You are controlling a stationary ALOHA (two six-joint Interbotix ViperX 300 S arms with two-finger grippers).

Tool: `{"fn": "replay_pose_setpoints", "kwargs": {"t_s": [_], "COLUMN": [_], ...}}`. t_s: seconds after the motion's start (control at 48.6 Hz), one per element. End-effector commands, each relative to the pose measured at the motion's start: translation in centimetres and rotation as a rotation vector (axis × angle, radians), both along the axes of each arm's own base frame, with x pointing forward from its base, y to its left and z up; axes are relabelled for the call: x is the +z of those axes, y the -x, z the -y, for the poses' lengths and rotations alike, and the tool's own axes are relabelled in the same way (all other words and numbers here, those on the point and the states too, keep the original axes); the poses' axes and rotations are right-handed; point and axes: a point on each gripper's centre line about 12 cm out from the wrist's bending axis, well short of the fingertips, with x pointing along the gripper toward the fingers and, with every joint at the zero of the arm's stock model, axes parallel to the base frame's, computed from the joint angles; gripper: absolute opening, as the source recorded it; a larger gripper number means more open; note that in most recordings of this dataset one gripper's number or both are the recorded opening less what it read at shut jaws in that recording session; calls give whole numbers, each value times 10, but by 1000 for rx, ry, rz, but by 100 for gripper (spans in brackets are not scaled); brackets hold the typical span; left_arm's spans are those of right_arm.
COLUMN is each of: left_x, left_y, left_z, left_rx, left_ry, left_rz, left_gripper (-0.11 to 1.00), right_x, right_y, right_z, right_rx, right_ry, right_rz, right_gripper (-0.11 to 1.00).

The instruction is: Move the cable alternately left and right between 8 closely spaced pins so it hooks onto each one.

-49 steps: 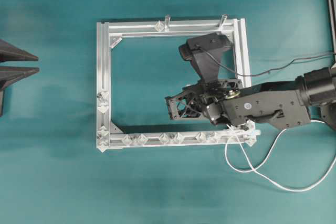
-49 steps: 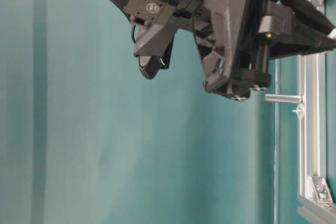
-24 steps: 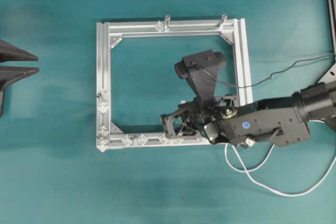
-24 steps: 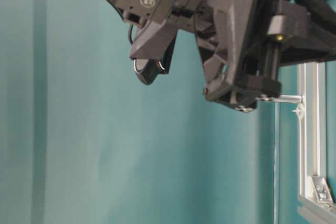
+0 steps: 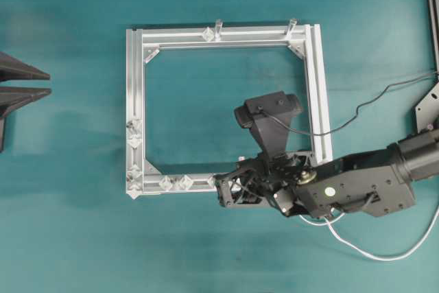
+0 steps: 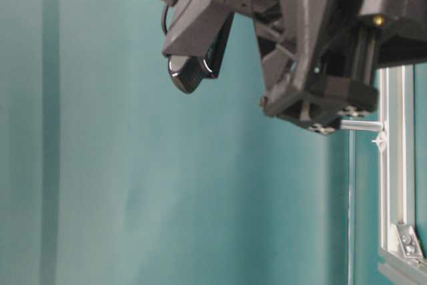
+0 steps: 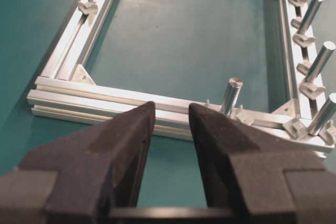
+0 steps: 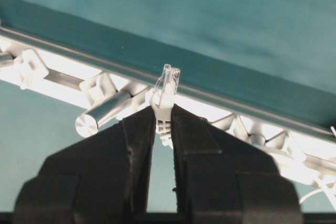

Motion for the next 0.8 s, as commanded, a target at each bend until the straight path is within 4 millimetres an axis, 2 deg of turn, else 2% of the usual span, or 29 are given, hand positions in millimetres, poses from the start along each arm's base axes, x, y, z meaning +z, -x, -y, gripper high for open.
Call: {"fn": "replay_pose_setpoints", "kwargs": {"t_s": [0.0,0.782], "left_x": [4,4], "left_y": [-1,-1], "left_z": [-1,-1], "left_rx": [4,4], "left_ry": [-4,-4], "left_rz": [12,12], "left_gripper": [38,38], "right_x": [14,15], "right_y": [-4,-3], "right_z": [-6,-9], "right_rx": [9,13], "right_ry": [-14,-10], "right_rz": [38,34], "right_gripper": [12,12]}}
